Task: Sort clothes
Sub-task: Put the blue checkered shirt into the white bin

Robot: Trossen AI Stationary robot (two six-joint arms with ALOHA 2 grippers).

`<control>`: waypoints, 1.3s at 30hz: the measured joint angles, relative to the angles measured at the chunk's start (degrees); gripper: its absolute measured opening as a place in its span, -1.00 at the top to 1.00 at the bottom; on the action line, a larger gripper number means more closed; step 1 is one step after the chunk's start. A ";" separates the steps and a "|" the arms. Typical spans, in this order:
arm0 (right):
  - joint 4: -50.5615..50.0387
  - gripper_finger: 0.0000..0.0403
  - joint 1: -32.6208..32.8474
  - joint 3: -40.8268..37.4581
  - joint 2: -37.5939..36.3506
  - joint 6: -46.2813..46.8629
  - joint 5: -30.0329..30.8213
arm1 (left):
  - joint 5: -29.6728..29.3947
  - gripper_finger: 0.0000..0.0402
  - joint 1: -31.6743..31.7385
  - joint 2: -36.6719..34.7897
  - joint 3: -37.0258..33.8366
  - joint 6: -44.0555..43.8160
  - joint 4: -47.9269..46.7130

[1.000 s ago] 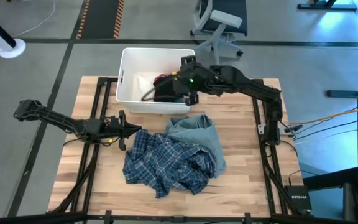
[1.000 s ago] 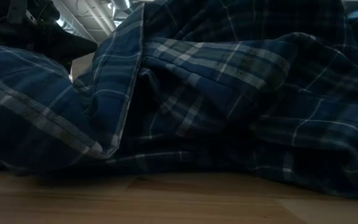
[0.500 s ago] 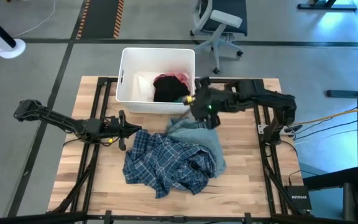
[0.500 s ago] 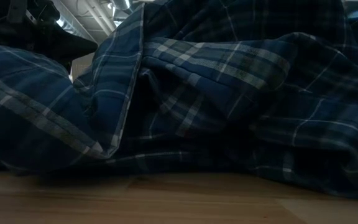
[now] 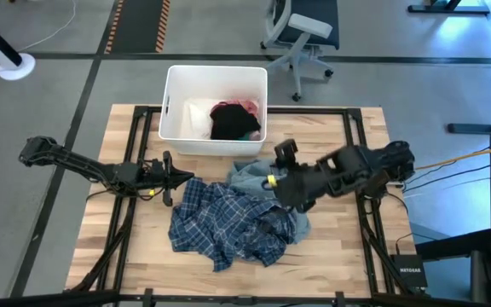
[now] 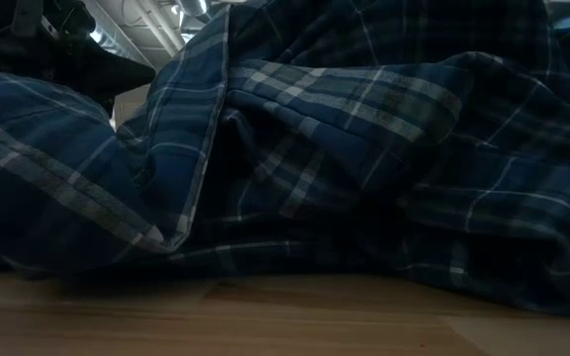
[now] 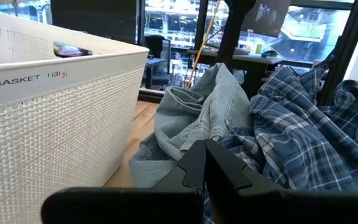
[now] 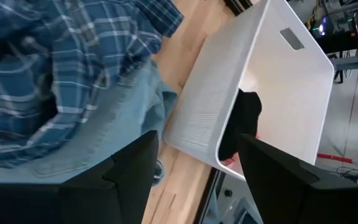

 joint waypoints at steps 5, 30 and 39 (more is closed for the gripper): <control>0.01 -0.20 4.25 -3.34 0.00 3.15 1.65 | 0.01 1.00 -0.01 0.00 0.00 -0.35 0.01; 1.89 -0.20 9.79 -19.00 0.07 11.61 3.62 | 0.02 1.00 0.00 0.00 0.00 -1.03 0.02; 3.38 -0.20 9.79 -21.62 0.09 11.81 2.06 | 0.02 1.00 -0.01 0.00 0.00 -1.03 0.02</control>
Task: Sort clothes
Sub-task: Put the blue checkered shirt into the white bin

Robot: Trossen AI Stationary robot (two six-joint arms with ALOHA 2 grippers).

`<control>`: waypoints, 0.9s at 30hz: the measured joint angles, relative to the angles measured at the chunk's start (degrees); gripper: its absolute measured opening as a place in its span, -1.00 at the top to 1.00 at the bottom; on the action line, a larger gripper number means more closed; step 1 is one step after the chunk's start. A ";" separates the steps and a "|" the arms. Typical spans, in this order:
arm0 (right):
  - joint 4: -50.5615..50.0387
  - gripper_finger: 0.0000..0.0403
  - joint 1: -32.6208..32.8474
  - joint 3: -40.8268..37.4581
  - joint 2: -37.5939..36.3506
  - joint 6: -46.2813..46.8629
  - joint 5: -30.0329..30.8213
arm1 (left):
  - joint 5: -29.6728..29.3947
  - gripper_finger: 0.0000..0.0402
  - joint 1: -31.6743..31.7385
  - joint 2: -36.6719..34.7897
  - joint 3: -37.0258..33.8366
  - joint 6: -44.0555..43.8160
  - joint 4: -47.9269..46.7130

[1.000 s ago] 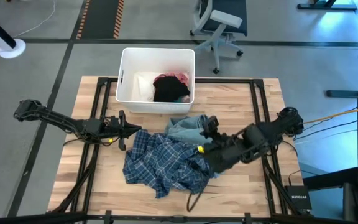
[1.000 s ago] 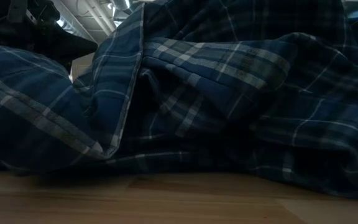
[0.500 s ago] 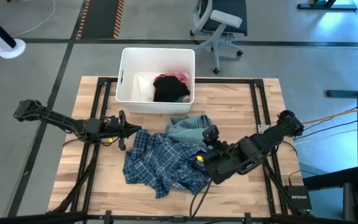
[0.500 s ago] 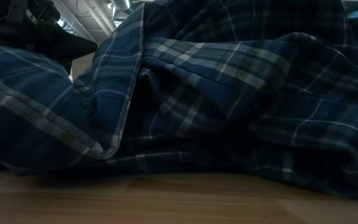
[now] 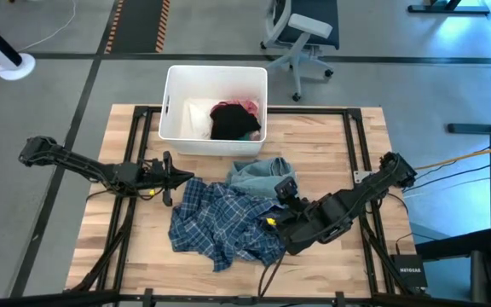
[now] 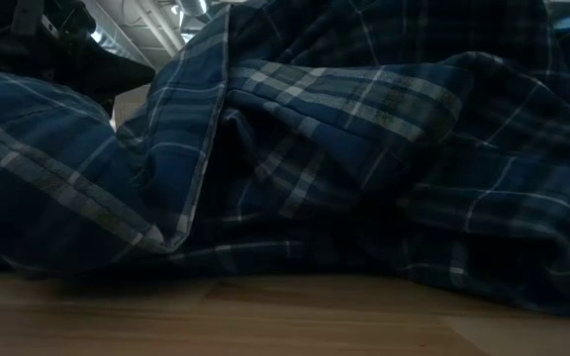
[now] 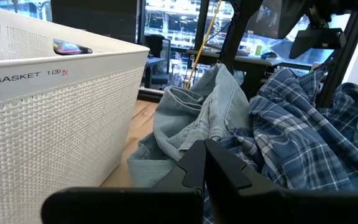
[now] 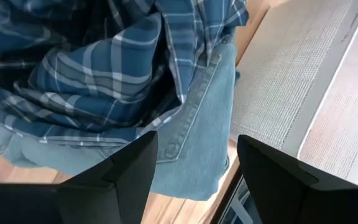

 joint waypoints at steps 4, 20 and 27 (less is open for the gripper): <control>-0.03 -0.20 0.00 -1.73 0.00 0.13 -0.20 | 0.00 1.00 0.01 0.00 0.00 0.00 -0.02; 14.81 -0.20 -0.04 -23.37 -19.56 8.87 0.78 | -0.01 1.00 0.01 0.00 0.00 0.00 -0.01; 27.02 -0.20 -0.04 -33.86 -24.04 8.76 -2.54 | -0.01 1.00 0.01 0.00 0.00 0.00 0.00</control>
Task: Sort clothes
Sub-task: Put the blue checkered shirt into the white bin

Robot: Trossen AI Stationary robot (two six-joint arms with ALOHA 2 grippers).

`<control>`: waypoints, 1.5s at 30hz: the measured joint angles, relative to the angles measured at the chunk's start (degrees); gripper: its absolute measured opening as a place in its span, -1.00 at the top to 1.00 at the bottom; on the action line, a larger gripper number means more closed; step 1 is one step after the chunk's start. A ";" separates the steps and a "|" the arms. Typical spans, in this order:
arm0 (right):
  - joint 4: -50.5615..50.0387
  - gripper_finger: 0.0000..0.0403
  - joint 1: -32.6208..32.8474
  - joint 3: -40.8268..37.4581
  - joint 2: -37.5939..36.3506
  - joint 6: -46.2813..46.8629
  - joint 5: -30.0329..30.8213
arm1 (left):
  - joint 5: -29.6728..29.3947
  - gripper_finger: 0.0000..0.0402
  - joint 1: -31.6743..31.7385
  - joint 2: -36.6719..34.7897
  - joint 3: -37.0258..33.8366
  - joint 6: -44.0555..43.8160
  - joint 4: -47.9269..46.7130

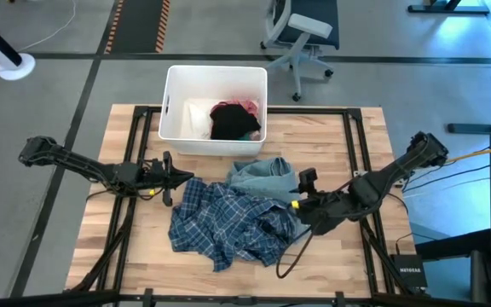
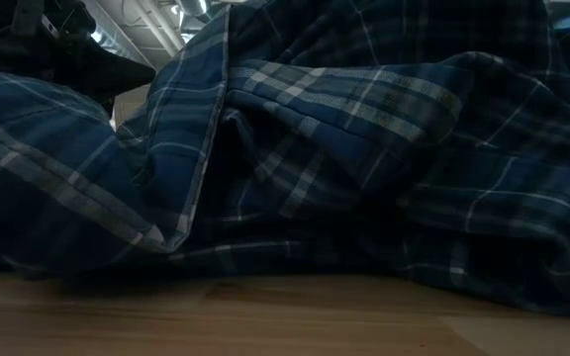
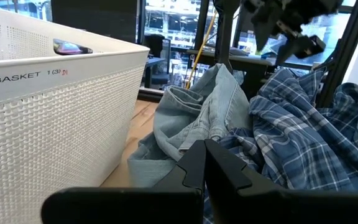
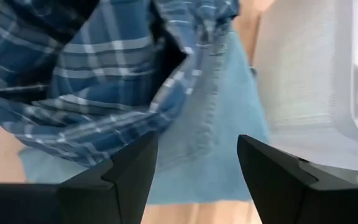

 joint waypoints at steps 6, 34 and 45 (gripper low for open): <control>5.77 -0.20 0.00 -4.67 -0.03 -0.22 -2.73 | 0.00 1.00 -0.01 0.00 0.00 0.00 0.00; 25.79 -0.20 -1.40 -10.53 2.49 -7.56 -1.15 | 0.01 1.00 -0.02 0.00 0.00 0.00 0.02; 33.64 -0.20 -4.60 -10.47 3.52 -7.87 -10.32 | -0.01 1.00 -0.01 0.00 0.00 0.00 0.00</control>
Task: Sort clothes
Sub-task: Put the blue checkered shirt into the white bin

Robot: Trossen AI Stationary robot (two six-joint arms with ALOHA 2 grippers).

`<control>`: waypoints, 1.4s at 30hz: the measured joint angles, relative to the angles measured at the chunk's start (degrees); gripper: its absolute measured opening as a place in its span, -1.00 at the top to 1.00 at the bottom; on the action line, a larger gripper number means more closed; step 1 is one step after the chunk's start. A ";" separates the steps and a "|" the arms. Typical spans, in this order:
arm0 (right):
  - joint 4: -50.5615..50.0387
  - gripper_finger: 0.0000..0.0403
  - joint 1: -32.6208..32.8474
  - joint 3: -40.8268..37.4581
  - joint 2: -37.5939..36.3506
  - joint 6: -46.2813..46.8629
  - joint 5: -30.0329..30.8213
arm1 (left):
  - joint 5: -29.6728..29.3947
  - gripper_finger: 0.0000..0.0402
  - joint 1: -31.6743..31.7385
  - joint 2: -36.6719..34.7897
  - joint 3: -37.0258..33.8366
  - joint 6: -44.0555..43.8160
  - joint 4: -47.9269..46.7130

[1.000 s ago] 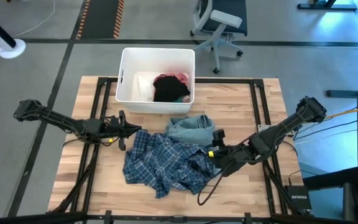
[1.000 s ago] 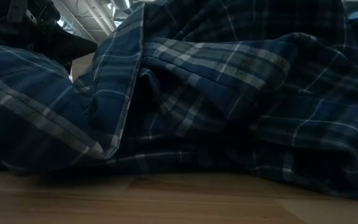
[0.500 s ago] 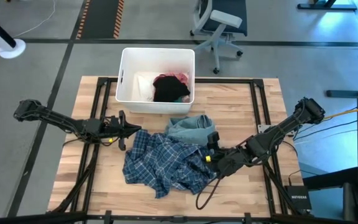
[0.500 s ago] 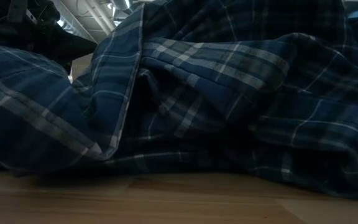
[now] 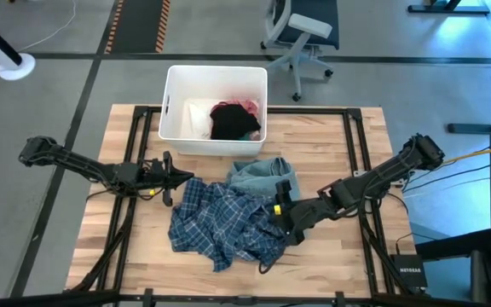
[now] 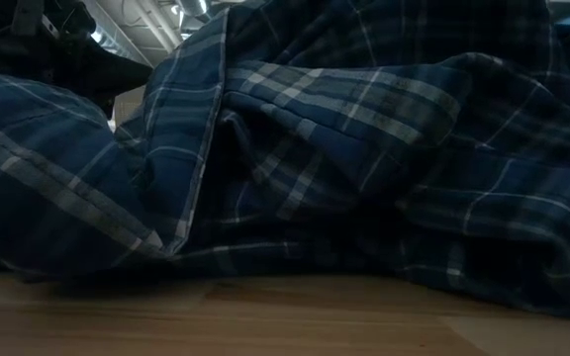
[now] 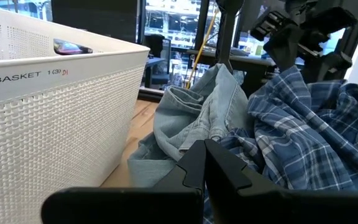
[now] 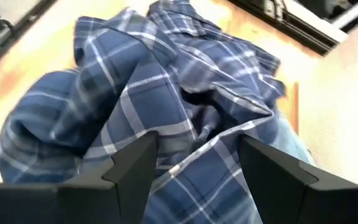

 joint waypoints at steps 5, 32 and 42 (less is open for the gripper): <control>2.57 -0.20 -0.30 0.00 3.43 -2.30 -1.59 | 0.00 1.00 0.01 0.00 0.00 0.00 -0.04; 2.40 0.56 0.07 6.93 9.84 -14.92 -0.97 | 0.02 1.00 0.01 0.00 0.00 0.42 0.00; 3.07 0.60 0.07 7.23 9.84 -12.74 -1.44 | 0.00 1.00 0.00 0.00 0.00 0.42 -0.02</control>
